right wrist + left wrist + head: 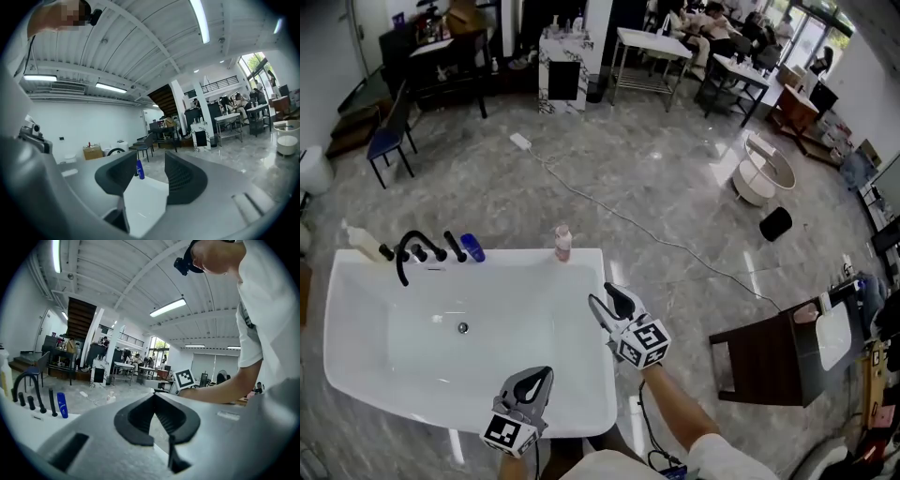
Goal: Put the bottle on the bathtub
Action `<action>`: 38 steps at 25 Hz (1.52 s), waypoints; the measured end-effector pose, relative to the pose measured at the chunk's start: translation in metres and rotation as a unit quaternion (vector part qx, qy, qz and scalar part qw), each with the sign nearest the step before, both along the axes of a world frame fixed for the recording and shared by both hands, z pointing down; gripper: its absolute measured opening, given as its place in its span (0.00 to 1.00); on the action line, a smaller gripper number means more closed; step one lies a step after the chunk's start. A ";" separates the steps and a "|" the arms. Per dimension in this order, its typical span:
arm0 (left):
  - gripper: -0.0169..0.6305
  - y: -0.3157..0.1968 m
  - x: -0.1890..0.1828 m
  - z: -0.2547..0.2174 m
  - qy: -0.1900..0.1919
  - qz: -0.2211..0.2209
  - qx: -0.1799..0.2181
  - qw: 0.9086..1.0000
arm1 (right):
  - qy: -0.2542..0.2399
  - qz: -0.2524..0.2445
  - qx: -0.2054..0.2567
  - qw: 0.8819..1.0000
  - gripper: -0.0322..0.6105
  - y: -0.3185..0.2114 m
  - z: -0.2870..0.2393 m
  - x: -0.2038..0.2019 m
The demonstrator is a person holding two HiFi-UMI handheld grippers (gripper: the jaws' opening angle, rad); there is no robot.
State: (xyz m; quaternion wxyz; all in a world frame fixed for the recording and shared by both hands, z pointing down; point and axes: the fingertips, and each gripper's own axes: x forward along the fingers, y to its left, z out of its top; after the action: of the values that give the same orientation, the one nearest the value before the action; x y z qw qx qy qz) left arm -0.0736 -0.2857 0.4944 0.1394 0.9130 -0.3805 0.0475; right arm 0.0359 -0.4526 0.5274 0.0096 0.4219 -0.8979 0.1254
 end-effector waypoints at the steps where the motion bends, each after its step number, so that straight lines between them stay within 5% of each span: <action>1: 0.03 0.003 0.001 -0.006 -0.002 0.008 0.001 1.000 | 0.002 -0.002 -0.003 1.000 0.33 0.010 -0.009 0.001; 17: 0.03 0.033 0.012 -0.091 -0.028 0.054 0.056 0.997 | -0.034 -0.030 0.083 0.995 0.24 0.145 -0.200 -0.004; 30: 0.03 0.042 -0.006 -0.119 -0.017 0.021 0.091 0.995 | -0.025 -0.076 0.113 0.990 0.07 0.175 -0.226 -0.033; 38: 0.03 0.052 -0.010 -0.117 -0.015 0.009 0.081 0.997 | -0.032 -0.088 0.103 0.990 0.07 0.185 -0.221 -0.036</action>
State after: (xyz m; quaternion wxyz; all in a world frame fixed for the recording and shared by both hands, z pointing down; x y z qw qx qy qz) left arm -0.0834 -0.2340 0.3770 0.0591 0.9238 -0.3770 0.0315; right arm -0.0001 -0.2679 0.3066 -0.0514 0.3357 -0.9395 0.0439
